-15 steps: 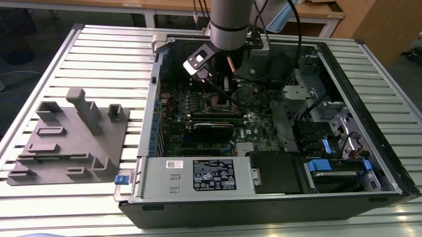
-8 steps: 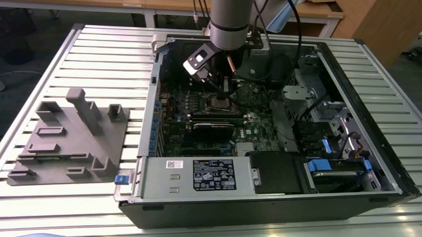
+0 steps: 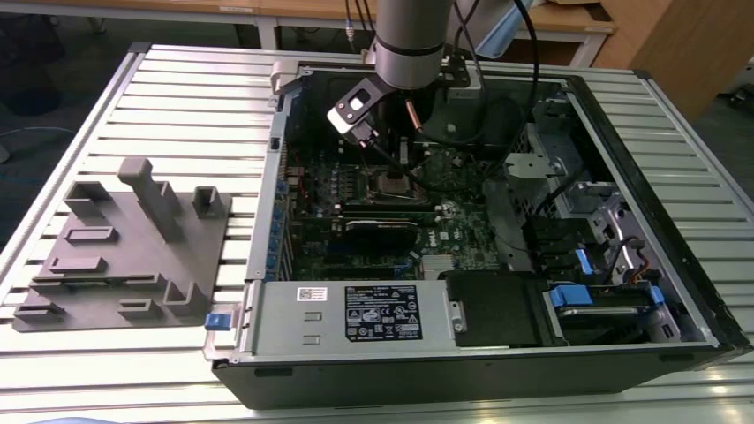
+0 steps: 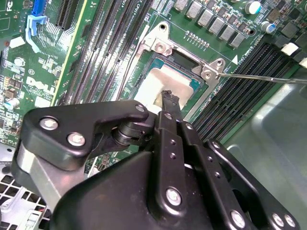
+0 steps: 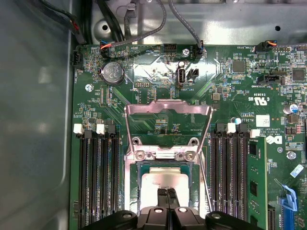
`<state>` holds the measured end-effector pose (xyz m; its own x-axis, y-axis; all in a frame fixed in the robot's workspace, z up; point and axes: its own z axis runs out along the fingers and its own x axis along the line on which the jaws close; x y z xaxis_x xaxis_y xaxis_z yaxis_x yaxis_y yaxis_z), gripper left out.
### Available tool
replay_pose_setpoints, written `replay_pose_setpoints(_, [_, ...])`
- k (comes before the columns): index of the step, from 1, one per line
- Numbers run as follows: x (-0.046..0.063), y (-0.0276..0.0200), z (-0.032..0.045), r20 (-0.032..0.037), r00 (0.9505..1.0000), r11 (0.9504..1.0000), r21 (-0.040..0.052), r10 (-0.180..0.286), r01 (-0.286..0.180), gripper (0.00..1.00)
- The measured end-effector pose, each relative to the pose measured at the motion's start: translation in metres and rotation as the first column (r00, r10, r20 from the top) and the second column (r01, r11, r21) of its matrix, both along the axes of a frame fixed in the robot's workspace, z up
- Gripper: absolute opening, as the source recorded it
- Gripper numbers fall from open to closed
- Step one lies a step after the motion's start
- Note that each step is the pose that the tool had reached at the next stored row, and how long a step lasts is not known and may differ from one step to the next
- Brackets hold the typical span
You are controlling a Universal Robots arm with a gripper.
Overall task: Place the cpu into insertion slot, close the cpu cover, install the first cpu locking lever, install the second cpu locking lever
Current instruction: 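Place the cpu into insertion slot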
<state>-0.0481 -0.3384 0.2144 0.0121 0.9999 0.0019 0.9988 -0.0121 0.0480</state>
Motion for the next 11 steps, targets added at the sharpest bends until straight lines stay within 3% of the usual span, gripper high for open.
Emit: replay_pose_setpoints(11, [-0.0010,0.0000,-0.0082,0.0019,1.0000,1.0000,-0.0006,0.002,-0.002,0.11])
